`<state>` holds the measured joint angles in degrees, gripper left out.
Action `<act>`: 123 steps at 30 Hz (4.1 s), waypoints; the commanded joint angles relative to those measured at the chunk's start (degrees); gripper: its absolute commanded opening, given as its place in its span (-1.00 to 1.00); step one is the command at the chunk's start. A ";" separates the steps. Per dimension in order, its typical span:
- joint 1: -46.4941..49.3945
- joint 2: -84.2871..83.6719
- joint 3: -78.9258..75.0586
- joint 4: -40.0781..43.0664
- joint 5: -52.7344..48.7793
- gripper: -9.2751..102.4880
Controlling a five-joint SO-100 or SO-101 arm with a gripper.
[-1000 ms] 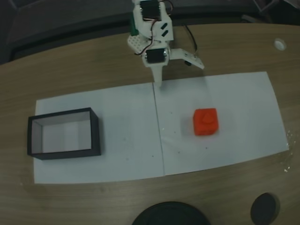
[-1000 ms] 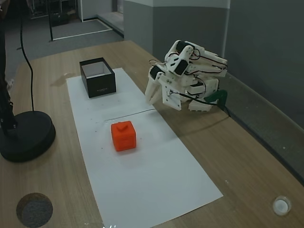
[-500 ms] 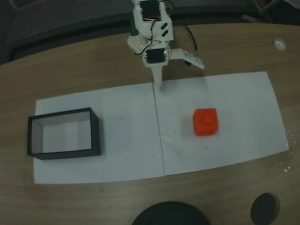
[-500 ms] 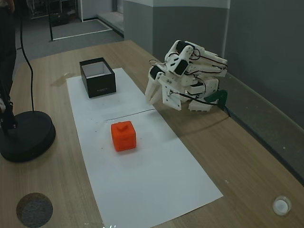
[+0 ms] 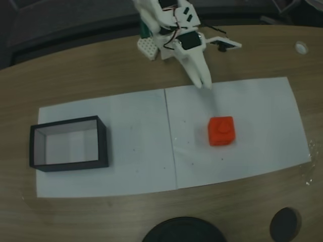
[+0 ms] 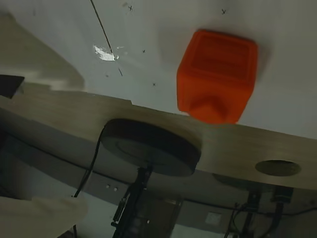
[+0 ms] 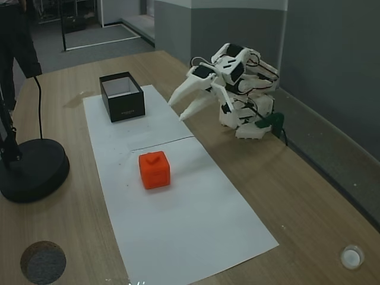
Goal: Grab a orange square and put it in the box.
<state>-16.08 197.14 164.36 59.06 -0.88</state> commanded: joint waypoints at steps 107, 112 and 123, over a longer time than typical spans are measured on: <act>1.67 -115.58 -68.38 4.04 -6.24 -0.24; 2.02 -113.29 -68.55 5.98 -5.89 -0.24; 1.23 -93.34 -66.45 13.01 -4.57 -0.24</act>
<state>-15.82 100.46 98.61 71.37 -5.54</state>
